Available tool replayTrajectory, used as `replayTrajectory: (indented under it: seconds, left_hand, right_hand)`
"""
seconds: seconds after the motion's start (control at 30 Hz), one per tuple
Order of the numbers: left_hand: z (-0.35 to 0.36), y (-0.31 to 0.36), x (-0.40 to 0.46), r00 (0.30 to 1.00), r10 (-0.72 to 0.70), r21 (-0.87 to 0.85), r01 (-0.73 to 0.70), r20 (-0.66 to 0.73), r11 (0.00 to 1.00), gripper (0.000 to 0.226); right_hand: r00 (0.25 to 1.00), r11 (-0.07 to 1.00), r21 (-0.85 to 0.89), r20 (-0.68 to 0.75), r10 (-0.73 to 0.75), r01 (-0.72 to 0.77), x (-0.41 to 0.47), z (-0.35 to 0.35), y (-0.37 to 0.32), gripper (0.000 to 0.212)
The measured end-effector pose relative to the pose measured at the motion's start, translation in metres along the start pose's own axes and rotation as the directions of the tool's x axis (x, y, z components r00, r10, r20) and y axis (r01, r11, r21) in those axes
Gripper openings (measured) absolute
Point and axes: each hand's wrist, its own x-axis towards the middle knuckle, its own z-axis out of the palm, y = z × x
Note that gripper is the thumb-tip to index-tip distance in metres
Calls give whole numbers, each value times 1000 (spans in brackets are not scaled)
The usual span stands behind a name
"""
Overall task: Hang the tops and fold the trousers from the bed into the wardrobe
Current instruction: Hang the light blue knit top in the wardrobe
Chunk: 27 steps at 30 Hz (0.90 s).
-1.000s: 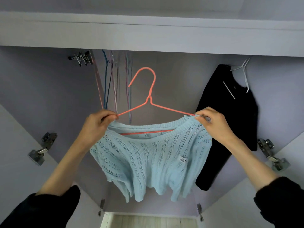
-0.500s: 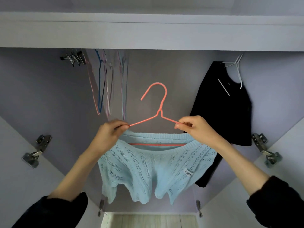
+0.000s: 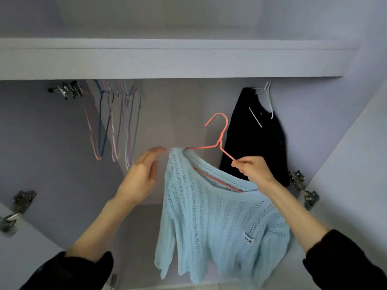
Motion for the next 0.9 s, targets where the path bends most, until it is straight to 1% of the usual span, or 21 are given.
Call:
replayTrajectory:
  seconds: [0.03, 0.07, 0.13, 0.2, 0.27, 0.33, 0.43, 0.5, 0.6, 0.77, 0.9]
  left_hand:
    - [-2, 6, 6, 995, 84, 68, -80, -50, 994, 41]
    - [-5, 17, 16, 976, 186, 152, -169, -111, 974, 39]
    - [-13, 37, 32, 911, 360, 318, -287, -201, 904, 39]
    - [-23, 60, 48, 842, 480, 453, -338, -246, 825, 47]
    - [-32, 77, 64, 803, 535, 573, -316, -262, 756, 64]
    - [-36, 83, 79, 805, 528, 663, -243, -269, 708, 75]
    - [-36, 83, 97, 852, 447, 707, -137, -273, 693, 86]
    - [-34, 79, 104, 873, 428, 718, -142, -234, 681, 91]
    - [-33, 74, 107, 879, 431, 750, -141, -206, 646, 95]
    - [-30, 72, 109, 883, 428, 769, -133, -196, 625, 104]
    - [-29, 71, 109, 876, 437, 778, -126, -204, 615, 106]
  right_hand:
    - [999, 998, 46, -4, 50, -49, 3, 2, -3, 9]
    - [996, 991, 107, -9, 84, -82, 8, 0, -9, 12]
    - [991, 965, 232, -13, 131, -124, 17, -3, -17, 22]
    - [990, 938, 325, -18, 137, -124, 27, -8, -27, 32]
    - [992, 906, 408, -10, 124, -109, 38, -16, -37, 34]
    - [994, 886, 454, -8, 109, -93, 51, -24, -47, 35]
    - [995, 847, 529, -38, 92, -59, 71, -34, -62, 37]
    - [993, 823, 567, -75, 89, -31, 84, -37, -69, 39]
    - [990, 827, 562, -109, 88, -12, 111, -40, -79, 42]
    - [979, 841, 532, -97, 178, -100, 149, -42, -77, 54]
    - [966, 872, 460, -103, 239, -166, 165, -47, -63, 53]
